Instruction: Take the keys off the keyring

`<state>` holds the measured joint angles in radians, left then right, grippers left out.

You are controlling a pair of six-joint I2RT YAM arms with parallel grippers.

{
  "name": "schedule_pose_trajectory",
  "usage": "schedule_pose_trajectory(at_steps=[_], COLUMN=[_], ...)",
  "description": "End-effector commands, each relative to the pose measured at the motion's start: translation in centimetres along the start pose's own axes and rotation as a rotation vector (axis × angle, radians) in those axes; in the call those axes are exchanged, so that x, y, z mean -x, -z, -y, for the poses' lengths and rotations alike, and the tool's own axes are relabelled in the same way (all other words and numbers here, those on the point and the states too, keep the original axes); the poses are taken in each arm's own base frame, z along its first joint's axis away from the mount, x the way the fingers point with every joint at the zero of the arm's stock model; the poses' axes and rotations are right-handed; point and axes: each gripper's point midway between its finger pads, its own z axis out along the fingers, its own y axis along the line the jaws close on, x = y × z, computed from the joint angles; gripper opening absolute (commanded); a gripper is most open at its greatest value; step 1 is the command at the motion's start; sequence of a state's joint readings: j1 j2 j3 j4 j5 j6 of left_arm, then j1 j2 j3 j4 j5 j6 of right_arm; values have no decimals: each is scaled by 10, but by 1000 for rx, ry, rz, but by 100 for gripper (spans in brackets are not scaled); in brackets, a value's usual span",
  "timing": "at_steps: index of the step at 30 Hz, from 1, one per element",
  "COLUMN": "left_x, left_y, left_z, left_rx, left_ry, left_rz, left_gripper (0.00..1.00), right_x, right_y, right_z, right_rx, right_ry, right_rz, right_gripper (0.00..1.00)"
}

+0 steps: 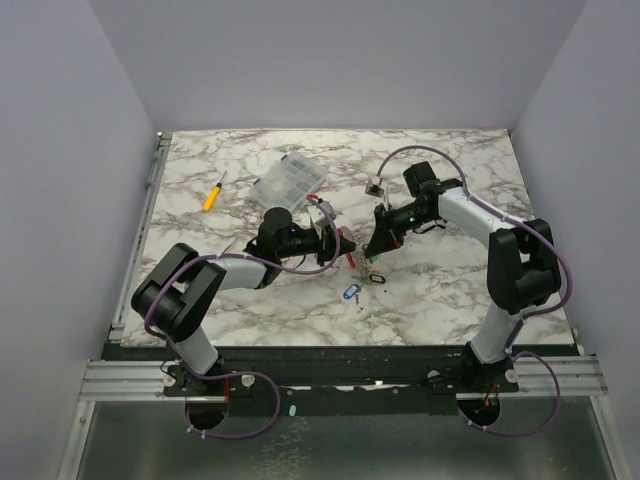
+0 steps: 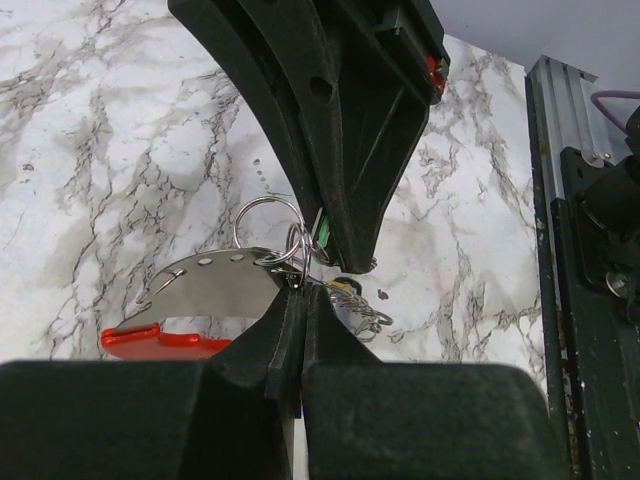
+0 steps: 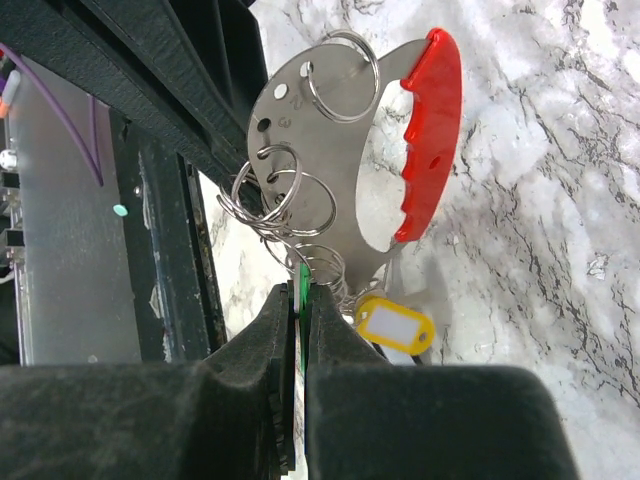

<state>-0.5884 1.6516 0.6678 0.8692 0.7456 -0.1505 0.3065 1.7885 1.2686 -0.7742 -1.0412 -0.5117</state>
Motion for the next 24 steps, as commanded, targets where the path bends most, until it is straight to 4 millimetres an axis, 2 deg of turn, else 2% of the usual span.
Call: schedule_pose_trajectory(at_steps=[1,10,18,24], left_x=[20,19,13,-4], left_y=[-2,-5,-10,-7], left_z=[3,1,-7,-19], left_rx=[-34,-32,-17,14], left_ry=[-18,7,101,173], left_rz=[64,80,102,99], left_gripper=[0,0,0,0], right_x=[-11,-13,-15,4], right_y=[-6,-9,-16,-7], right_z=[10,7,0,-2], right_rx=[1,38,83,38], right_ry=[-32,-51,-61,3], right_rz=[-16,-8,-11,3], right_gripper=[1,1,1,1])
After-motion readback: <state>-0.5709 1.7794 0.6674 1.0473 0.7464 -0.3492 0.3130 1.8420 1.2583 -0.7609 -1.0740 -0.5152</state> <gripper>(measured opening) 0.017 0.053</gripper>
